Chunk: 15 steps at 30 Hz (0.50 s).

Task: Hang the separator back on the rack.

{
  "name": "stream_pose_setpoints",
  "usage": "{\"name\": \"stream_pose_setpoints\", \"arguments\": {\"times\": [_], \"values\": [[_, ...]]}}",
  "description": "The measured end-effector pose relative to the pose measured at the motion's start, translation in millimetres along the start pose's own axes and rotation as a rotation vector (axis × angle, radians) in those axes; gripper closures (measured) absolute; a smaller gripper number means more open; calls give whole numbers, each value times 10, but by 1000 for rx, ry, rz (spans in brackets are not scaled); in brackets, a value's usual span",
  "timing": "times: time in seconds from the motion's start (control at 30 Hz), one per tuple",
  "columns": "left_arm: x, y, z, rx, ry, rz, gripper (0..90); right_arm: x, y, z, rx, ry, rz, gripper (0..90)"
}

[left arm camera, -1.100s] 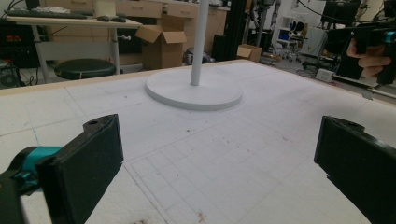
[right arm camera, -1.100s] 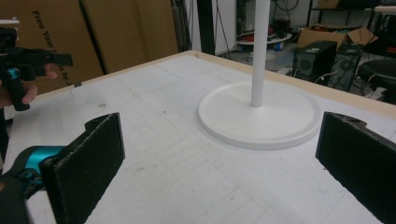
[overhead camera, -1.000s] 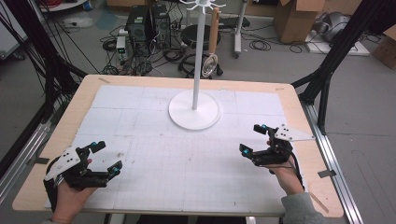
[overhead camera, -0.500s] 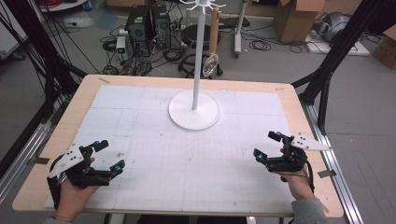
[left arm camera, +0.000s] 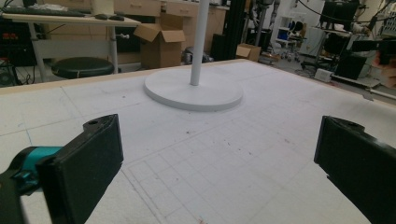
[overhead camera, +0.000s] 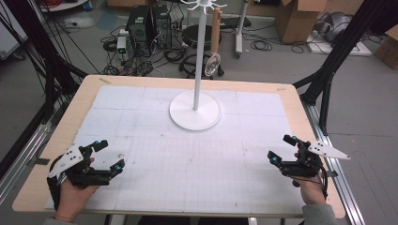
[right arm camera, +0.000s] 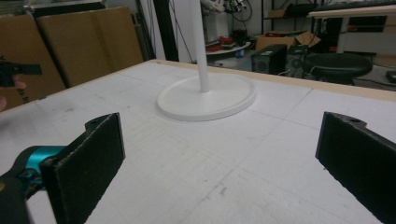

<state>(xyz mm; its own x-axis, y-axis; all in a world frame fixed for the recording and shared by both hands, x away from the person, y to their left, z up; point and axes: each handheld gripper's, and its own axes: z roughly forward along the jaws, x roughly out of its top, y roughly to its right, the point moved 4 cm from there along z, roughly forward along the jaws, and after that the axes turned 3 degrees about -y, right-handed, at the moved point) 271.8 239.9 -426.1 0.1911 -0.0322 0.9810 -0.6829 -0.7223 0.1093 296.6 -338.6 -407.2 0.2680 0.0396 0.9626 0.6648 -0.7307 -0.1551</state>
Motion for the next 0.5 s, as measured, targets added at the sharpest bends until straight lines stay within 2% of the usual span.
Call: {"name": "stream_pose_setpoints", "arguments": {"times": [0.33, 0.5], "values": [[-6, -51, -26, 14, 1, -3, 18, -64, 78, -168, -35, 27, 23, 6], [0, -48, 1, 13, 4, -3, 18, -67, 68, -179, -30, 33, 25, 6]]}}
